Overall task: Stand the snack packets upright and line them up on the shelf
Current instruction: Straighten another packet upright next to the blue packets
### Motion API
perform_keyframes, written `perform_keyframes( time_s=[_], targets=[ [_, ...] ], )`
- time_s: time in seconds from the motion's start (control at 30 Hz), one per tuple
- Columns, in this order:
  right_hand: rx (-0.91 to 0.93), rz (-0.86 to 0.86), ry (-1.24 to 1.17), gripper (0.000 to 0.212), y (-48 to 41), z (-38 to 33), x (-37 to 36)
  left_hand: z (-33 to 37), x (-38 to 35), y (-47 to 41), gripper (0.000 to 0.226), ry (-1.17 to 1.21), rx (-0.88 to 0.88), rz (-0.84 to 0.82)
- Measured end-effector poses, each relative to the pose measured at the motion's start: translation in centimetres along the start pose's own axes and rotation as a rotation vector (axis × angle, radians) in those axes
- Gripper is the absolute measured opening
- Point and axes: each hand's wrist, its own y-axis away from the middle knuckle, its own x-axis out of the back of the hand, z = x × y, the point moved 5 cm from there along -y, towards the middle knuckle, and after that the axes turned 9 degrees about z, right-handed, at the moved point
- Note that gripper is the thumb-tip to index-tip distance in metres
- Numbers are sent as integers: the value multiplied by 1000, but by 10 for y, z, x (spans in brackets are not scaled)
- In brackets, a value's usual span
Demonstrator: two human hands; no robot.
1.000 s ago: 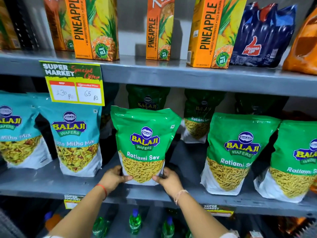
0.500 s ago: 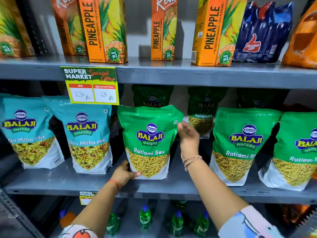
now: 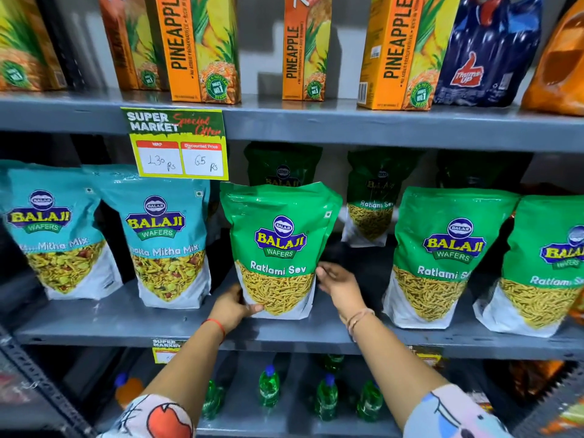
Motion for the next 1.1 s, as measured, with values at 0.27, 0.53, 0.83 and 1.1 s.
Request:
perform_keyframes(
  time_s=[0.27, 0.53, 0.83, 1.1],
  targets=[
    [18, 30, -65, 27, -3, -3, -5, 45, 17, -7, 44, 358, -74, 35],
    [134, 46, 112, 31, -8, -10, -10, 52, 16, -5, 39, 381, -95, 36],
    [104, 120, 170, 14, -13, -11, -11, 54, 17, -5, 40, 383, -92, 39],
    [37, -344, 246, 52, 10, 25, -17, 97, 51, -13, 30, 696, -188, 241]
  ],
)
